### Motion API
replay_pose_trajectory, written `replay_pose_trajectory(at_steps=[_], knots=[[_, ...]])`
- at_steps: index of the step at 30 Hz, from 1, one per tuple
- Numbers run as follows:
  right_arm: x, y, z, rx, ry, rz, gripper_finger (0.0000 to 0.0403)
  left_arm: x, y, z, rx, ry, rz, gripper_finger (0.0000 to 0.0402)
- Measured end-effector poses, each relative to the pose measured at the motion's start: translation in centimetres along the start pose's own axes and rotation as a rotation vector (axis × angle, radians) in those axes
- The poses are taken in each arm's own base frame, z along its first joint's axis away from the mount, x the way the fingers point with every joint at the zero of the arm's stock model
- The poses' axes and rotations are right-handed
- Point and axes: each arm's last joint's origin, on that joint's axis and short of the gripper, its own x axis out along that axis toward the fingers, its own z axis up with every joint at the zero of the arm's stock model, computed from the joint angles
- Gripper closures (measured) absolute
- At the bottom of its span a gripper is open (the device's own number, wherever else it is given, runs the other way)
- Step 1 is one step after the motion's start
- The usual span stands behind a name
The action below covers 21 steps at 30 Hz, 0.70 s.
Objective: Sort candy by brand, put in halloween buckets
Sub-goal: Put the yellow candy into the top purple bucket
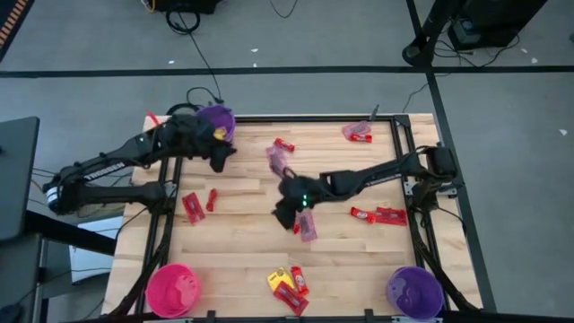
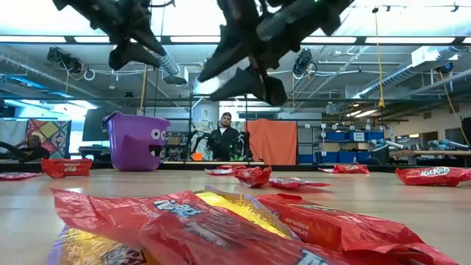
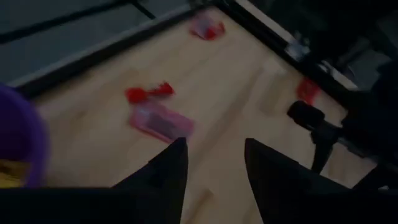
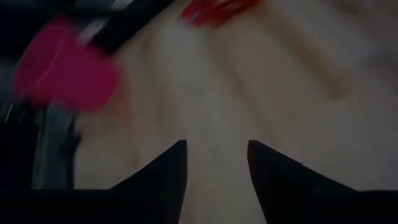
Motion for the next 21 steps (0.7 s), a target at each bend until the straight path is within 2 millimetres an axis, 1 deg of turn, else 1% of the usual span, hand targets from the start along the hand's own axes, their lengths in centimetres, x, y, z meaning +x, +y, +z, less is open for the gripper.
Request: replay_pose_trajectory(at_steps=[3, 9, 13, 17, 19, 21], knots=[[0.0, 1.9, -1.5, -0.127, 0.059, 0.079, 0.0233, 0.7, -1.6, -1.1, -0.007, 0.026, -0.042, 0.0248], [-0.1, 4.5, -4.3, -0.199, 0.159, 0.158, 0.0258, 2.1, -4.7, -3.4, 0.022, 0.064, -0.090, 0.0268], [-0.4, 5.9, -6.2, -0.217, 0.200, 0.140, 0.0262, 3.5, -7.0, -4.9, 0.007, 0.039, -0.186, 0.0271], [-0.8, 7.5, -8.1, -0.260, 0.199, 0.110, 0.0262, 5.0, -9.3, -6.7, -0.084, 0.008, -0.316, 0.0271], [-1.0, 8.3, -9.0, -0.295, 0.184, 0.105, 0.0262, 5.5, -10.5, -7.7, -0.107, 0.012, -0.346, 0.0271], [-0.8, 8.8, -9.6, -0.304, 0.174, 0.123, 0.0262, 5.9, -11.4, -8.9, -0.115, 0.037, -0.330, 0.0271]])
